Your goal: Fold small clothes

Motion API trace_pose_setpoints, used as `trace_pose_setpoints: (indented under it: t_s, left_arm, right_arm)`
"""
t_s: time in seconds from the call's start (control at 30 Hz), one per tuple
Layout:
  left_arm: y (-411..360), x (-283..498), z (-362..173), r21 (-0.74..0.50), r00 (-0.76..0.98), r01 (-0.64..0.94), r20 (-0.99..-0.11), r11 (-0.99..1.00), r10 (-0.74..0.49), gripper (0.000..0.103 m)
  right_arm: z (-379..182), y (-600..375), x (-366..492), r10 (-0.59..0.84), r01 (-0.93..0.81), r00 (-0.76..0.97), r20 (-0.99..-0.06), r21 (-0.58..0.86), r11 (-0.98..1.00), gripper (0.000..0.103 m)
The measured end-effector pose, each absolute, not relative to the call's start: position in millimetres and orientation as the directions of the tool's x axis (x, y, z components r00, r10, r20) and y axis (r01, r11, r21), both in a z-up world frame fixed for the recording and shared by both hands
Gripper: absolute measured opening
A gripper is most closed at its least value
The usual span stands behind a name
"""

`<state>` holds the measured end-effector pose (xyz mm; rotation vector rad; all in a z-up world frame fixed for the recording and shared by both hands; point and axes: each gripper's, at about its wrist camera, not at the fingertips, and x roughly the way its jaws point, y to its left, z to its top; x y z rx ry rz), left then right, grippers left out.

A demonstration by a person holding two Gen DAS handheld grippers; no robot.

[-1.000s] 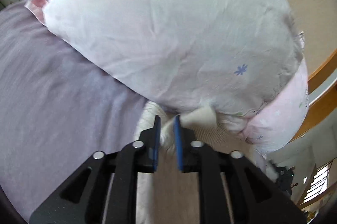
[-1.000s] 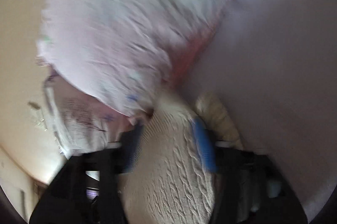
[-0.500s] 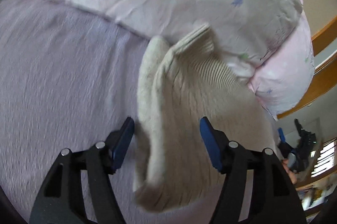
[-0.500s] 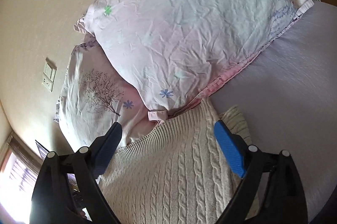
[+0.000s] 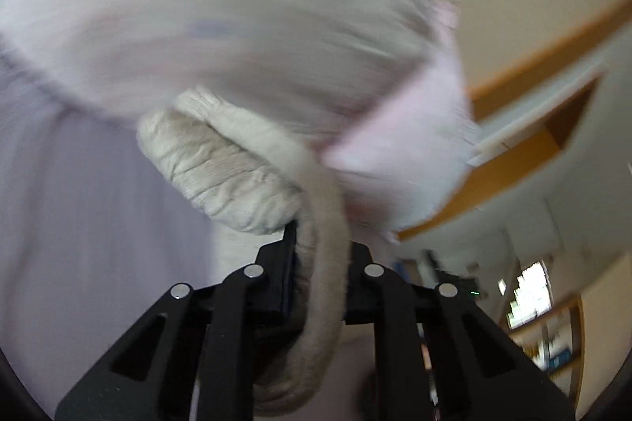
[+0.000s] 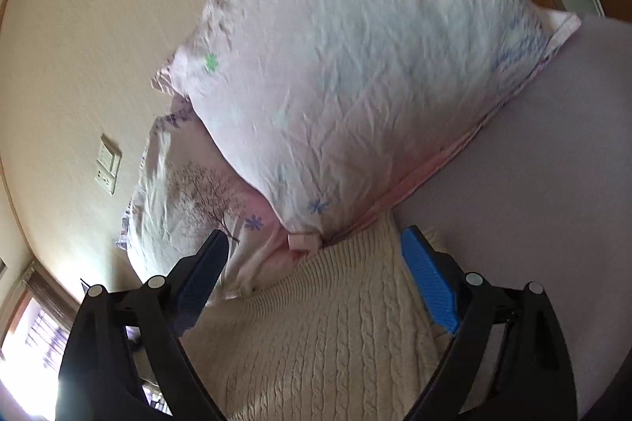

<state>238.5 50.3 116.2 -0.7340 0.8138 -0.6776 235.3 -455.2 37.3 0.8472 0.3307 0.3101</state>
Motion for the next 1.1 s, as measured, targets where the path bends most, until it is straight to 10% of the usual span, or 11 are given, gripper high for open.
trace_pose_setpoints:
  t_s: [0.37, 0.67, 1.1]
  left_arm:
    - [-139, 243, 106, -0.845, 0.211, 0.413, -0.275, 0.341, -0.938, 0.024]
    - [-40, 209, 82, -0.598, 0.422, 0.320, -0.604, 0.734, -0.676, 0.058]
    - [-58, 223, 28, -0.588, 0.363, 0.234, -0.686, 0.774, -0.631, 0.084]
  right_arm:
    - [39, -484, 226, 0.343, -0.078, 0.910, -0.231, 0.720, 0.689, 0.091]
    - [27, -453, 245, 0.492, -0.093, 0.764, -0.417, 0.683, 0.724, 0.091]
    - [-4, -433, 263, 0.395, 0.048, 0.696, -0.599, 0.587, 0.808, 0.091]
